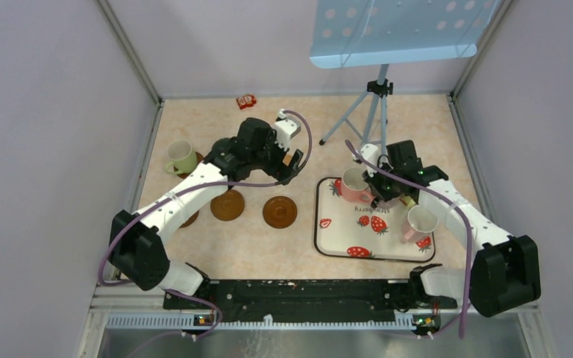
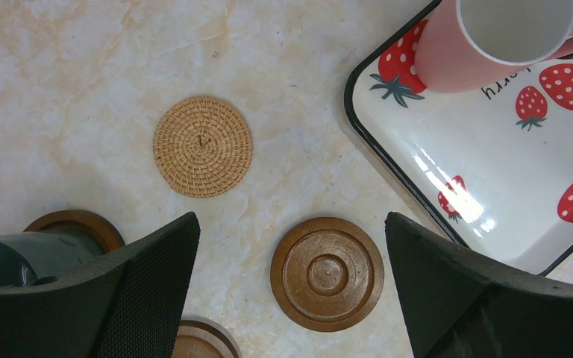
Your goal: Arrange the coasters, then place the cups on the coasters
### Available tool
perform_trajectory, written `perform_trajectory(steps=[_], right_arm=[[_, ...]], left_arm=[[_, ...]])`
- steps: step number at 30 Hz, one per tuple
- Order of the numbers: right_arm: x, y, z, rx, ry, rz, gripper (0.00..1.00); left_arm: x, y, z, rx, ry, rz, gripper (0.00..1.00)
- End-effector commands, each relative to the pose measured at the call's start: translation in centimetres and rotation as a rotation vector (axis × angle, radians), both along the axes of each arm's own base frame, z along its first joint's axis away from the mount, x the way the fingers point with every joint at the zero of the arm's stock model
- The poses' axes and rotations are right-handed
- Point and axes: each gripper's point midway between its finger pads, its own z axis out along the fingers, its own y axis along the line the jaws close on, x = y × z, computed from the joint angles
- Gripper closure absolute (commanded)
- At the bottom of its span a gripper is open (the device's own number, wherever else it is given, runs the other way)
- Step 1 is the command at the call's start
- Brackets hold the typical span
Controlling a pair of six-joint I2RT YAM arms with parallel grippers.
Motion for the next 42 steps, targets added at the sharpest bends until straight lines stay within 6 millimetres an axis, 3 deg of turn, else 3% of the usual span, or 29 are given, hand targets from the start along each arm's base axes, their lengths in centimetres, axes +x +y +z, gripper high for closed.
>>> perform_trajectory(steps=[1, 16, 26, 30, 34, 38, 42], right_arm=[[-1.1, 0.6, 0.2, 0.012, 0.014, 0.048, 0.88], [-2.6, 3.3, 0.5, 0.102, 0.050, 0.156, 0.86], [-4.6, 5.9, 2.0, 0.213, 0.067, 0.277, 0.82], [-5.1, 7.2, 4.4, 0.305, 0.022, 0.322, 0.77], [-3.8, 6.7, 8.0, 0.358, -0.122, 0.261, 0.72], [-1.4, 3.9, 12.2, 0.483, -0.246, 0.107, 0.58], [1.4, 0.1, 15.7, 0.600, -0.320, -0.068, 0.38]], left_arm=[[0.1, -0.2, 1.5, -0.046, -0.046, -0.007, 0.01], [0.1, -0.4, 1.4, -0.049, -0.030, -0.005, 0.01], [-0.9, -0.9, 0.9, -0.061, 0.005, -0.054, 0.01], [-2.5, -2.1, 0.4, -0.093, 0.052, -0.159, 0.01], [-4.1, -3.7, -0.6, -0.110, 0.106, -0.229, 0.01], [-6.1, -6.2, -1.1, -0.089, 0.121, -0.296, 0.01], [-7.8, -9.2, -1.7, -0.033, 0.101, -0.327, 0.01]])
